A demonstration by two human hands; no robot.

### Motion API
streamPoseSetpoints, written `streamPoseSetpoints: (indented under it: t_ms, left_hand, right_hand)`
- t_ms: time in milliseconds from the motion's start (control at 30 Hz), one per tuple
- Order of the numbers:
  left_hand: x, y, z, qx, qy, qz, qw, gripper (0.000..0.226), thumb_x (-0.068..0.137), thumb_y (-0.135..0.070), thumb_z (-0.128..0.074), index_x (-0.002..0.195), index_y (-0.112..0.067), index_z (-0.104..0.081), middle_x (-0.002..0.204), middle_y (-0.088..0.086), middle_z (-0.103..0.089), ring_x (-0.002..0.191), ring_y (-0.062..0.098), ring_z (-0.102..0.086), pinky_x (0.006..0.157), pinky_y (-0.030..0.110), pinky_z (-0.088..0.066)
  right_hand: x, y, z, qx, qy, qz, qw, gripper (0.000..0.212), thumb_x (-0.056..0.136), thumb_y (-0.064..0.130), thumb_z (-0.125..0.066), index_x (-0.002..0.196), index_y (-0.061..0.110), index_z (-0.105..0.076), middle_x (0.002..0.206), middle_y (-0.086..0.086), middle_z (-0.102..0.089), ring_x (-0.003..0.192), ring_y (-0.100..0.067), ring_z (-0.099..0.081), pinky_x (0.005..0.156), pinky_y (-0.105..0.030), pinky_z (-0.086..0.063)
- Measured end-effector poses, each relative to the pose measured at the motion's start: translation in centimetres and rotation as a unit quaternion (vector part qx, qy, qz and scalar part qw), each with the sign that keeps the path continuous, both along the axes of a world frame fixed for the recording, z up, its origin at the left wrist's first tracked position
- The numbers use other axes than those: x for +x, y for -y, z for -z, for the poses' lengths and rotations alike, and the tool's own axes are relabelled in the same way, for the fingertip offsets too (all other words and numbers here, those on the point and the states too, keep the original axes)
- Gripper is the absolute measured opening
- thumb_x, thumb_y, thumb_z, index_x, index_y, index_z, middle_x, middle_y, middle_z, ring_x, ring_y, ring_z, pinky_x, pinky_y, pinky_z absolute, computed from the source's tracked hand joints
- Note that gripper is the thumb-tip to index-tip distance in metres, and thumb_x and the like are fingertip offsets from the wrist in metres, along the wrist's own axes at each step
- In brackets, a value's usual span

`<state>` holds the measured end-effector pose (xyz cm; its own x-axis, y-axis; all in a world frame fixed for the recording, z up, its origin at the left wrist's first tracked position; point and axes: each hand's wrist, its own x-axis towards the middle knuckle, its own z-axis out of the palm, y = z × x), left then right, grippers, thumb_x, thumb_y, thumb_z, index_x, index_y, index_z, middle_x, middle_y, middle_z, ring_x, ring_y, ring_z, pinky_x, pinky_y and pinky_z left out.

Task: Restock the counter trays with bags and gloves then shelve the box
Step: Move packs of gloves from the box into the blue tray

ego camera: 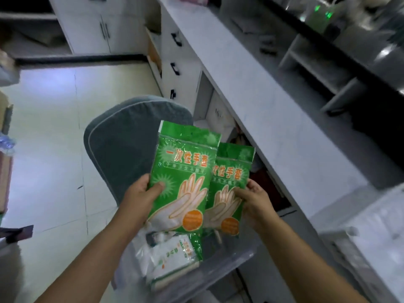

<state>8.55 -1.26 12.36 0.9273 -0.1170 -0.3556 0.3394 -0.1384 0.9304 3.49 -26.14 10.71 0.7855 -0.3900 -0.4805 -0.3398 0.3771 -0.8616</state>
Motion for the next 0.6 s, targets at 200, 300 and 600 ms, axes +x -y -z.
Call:
streamPoseSetpoints:
  t_ms: [200, 300, 600]
  left_hand:
    - [-0.2, 5.5, -4.1, -0.108, -0.031, 0.104, 0.988, 0.014, 0.094, -0.017, -0.051, 0.096, -0.023, -0.064, 0.104, 0.006, -0.072, 0.102, 0.028, -0.065, 0.098, 0.053, -0.046]
    - [-1.0, 8.6, -5.3, -0.149, -0.040, 0.152, 0.976, 0.016, 0.097, -0.015, -0.046, 0.101, -0.024, -0.059, 0.110, 0.007, -0.069, 0.106, 0.028, -0.063, 0.099, 0.051, -0.045]
    - [-6.0, 17.1, -7.8, -0.167, 0.012, 0.237, 0.957, 0.019, 0.096, -0.011, -0.046, 0.093, -0.024, -0.059, 0.095, 0.006, -0.070, 0.089, 0.024, -0.067, 0.080, 0.041, -0.053]
  right_hand:
    - [-2.7, 0.7, -6.9, 0.044, 0.072, 0.058, 0.995, 0.018, 0.090, -0.007, -0.046, 0.098, 0.004, -0.058, 0.071, -0.011, -0.073, 0.059, -0.022, -0.069, 0.052, -0.030, -0.057]
    - [-4.6, 1.4, -8.9, 0.039, 0.086, 0.083, 0.992, 0.018, 0.090, -0.005, -0.046, 0.093, 0.005, -0.060, 0.070, -0.012, -0.072, 0.058, -0.022, -0.068, 0.055, -0.033, -0.059]
    - [-11.9, 6.0, -11.1, -0.025, 0.071, 0.192, 0.979, 0.037, 0.096, 0.028, -0.048, 0.111, -0.004, -0.058, 0.104, -0.026, -0.067, 0.088, -0.034, -0.067, 0.080, -0.043, -0.057]
